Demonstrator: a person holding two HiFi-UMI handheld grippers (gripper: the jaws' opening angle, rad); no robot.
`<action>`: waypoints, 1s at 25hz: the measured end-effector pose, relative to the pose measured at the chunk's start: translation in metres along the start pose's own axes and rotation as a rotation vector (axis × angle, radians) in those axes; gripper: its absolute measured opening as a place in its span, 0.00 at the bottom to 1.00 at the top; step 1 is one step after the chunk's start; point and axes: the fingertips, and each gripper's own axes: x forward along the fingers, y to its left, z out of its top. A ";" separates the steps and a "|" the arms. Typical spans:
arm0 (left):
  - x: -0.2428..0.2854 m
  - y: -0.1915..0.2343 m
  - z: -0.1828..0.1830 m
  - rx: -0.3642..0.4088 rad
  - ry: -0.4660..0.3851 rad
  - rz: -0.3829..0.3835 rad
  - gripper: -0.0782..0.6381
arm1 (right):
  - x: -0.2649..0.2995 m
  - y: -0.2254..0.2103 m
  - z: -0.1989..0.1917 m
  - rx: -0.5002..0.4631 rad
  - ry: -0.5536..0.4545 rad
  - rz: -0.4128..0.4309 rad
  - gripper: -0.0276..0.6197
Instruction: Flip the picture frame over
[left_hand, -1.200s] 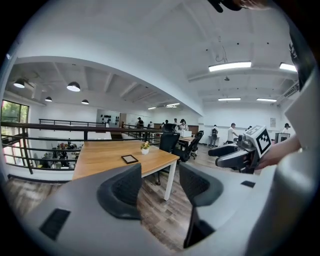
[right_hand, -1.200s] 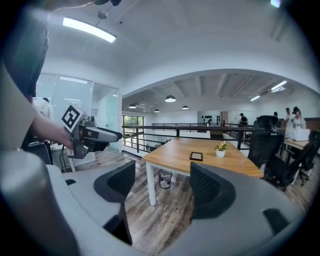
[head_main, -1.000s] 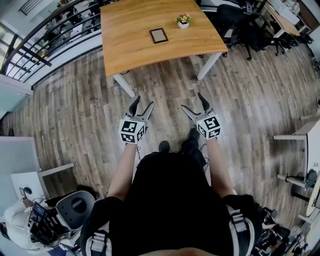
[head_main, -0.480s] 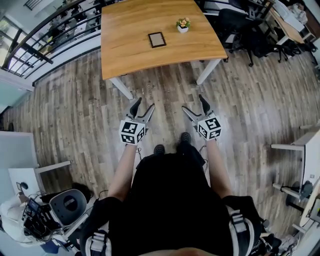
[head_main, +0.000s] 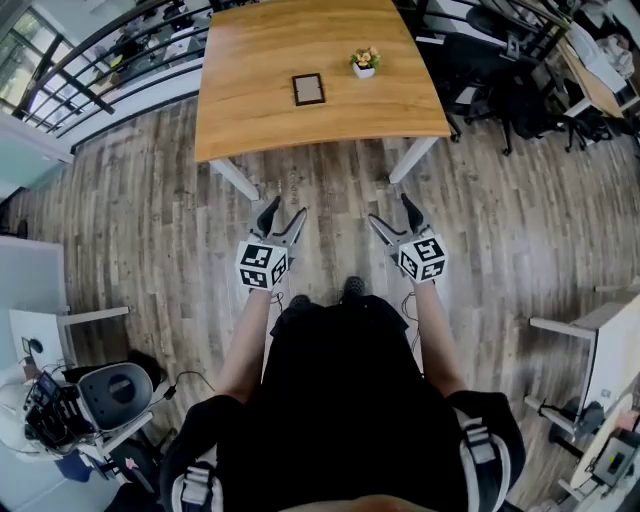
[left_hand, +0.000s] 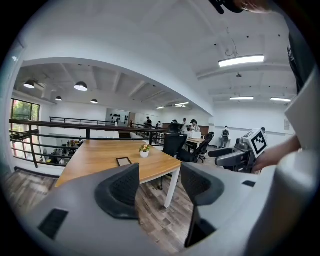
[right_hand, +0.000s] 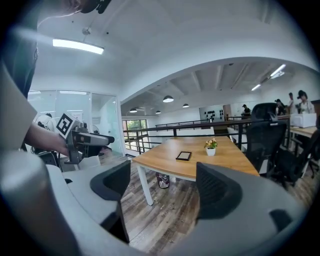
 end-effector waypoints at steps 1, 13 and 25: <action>0.004 -0.003 0.000 -0.002 0.001 0.012 0.48 | -0.001 -0.007 0.000 0.000 0.005 0.008 0.68; 0.025 -0.019 -0.008 -0.020 0.030 0.135 0.48 | 0.014 -0.051 -0.006 -0.019 0.030 0.127 0.66; 0.028 0.004 -0.013 -0.044 0.054 0.194 0.48 | 0.049 -0.054 -0.003 -0.040 0.059 0.193 0.66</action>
